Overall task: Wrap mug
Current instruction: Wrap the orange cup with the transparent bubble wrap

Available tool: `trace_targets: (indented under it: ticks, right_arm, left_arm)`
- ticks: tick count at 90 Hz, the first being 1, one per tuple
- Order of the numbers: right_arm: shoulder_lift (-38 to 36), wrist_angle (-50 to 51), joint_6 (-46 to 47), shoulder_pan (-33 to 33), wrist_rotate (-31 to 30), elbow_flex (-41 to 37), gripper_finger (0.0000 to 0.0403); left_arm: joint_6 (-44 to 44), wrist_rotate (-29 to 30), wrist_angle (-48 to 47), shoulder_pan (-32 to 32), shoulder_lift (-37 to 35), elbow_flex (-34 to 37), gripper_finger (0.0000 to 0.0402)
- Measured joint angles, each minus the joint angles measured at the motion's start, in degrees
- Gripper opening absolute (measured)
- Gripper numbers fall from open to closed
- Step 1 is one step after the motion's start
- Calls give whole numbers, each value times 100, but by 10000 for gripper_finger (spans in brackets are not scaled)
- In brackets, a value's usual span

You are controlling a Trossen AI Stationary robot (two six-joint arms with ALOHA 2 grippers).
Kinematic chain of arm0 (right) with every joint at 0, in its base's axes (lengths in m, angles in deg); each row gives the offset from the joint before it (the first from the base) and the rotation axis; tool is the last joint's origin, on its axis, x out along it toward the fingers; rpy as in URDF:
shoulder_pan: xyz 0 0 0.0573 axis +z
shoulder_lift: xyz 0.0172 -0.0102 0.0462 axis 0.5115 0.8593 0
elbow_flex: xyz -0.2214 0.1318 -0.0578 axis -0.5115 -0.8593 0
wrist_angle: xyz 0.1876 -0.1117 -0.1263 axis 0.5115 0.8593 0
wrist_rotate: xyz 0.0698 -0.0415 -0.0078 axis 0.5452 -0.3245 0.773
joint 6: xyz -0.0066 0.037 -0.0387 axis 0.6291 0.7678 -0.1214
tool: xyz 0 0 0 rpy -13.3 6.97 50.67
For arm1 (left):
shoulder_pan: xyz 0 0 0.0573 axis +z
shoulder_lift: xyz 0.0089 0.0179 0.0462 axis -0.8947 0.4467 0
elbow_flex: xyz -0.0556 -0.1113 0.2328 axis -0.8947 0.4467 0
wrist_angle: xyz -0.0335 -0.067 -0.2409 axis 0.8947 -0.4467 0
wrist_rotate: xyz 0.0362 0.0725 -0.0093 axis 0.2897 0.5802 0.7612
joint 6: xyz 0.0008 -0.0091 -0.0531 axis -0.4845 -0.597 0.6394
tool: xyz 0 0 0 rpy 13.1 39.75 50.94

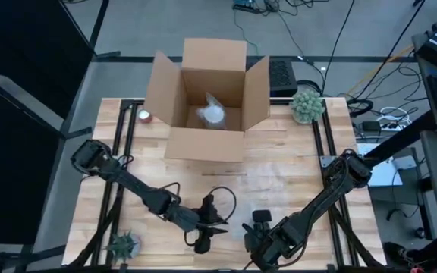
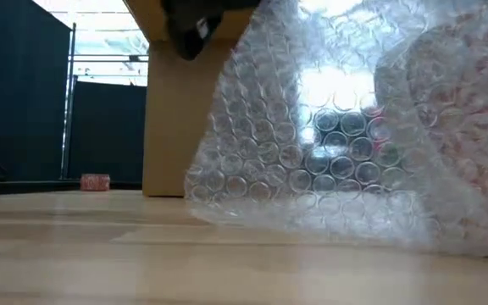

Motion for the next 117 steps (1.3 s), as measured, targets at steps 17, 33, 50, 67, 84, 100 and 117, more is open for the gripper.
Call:
trace_targets:
  ticks: [17, 33, 50, 67, 84, 100, 117]
  right_arm:
    - [-11, 9, 2, -7, -191, 17, 172]
    - [-11, 11, 147, -11, -321, 17, 172]
    - [-13, 35, 199, -9, -288, 17, 172]
    - [-44, 53, 500, 7, 45, 17, 171]
    - [-376, 95, 1079, 31, 433, 17, 171]
    - [-883, 260, 1595, 141, 339, 19, 171]
    - [-1185, 311, 1701, 96, -1422, 26, 171]
  left_arm:
    - [-386, -122, 846, 161, 304, 1, 106]
    - [-709, -406, 1172, 325, 987, -623, 106]
    - [-1047, -579, 920, 417, 1721, -1456, 106]
    - [-987, -514, 755, 500, 2008, -1591, 106]
    - [-634, -376, 735, 555, 2035, -1596, 106]
    - [-581, -365, 739, 555, 2037, -1593, 106]
    - [-549, -354, 733, 555, 2037, -1589, 106]
